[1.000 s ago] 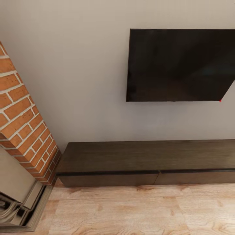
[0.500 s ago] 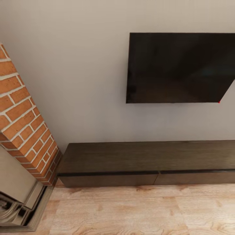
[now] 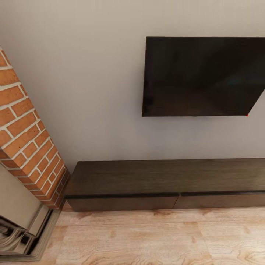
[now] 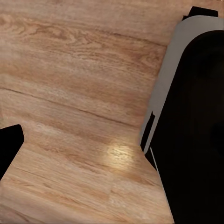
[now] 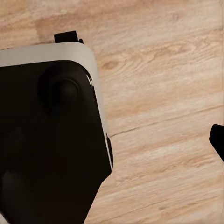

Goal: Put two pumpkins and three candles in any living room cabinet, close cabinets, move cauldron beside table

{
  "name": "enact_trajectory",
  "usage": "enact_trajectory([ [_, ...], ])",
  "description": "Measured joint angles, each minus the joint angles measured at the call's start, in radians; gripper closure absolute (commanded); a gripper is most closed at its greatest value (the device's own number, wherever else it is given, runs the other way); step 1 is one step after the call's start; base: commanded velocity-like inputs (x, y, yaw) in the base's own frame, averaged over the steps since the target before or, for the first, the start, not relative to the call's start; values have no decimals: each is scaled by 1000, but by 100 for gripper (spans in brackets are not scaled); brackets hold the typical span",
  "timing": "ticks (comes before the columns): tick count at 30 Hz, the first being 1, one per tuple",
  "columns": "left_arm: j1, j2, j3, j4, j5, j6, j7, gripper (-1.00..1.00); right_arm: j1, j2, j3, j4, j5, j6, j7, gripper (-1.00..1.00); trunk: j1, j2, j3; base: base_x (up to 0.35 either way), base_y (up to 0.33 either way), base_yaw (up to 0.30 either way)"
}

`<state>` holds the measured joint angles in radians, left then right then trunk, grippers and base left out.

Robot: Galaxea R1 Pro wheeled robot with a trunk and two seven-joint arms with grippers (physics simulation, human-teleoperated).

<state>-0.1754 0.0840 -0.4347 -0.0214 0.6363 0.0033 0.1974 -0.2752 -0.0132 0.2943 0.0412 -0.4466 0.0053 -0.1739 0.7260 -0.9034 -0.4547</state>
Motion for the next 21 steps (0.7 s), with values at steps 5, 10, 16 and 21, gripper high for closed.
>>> enact_trajectory([
  [5, 0, 1, 2, -1, 2, -1, -5, -100, 0, 3, 2, 0, 0, -28, 5, -100, 0, 0, 0, 0, 0, 0],
  [10, 0, 0, 5, -2, 3, -2, -7, -100, 0, 7, 1, -10, -4, -40, 8, -100, 0, 0, 0, 0, 0, 0],
  [16, 0, 1, 7, -2, 3, -2, -8, -100, 0, 1, 0, -5, -4, -41, 8, -100, 0, 0, 0, 0, 0, 0],
  [21, 0, 0, 5, -2, 4, -1, -8, -100, 0, 3, -1, -3, -4, -41, 8, -100, 0, 0, 0, 0, 0, 0],
])
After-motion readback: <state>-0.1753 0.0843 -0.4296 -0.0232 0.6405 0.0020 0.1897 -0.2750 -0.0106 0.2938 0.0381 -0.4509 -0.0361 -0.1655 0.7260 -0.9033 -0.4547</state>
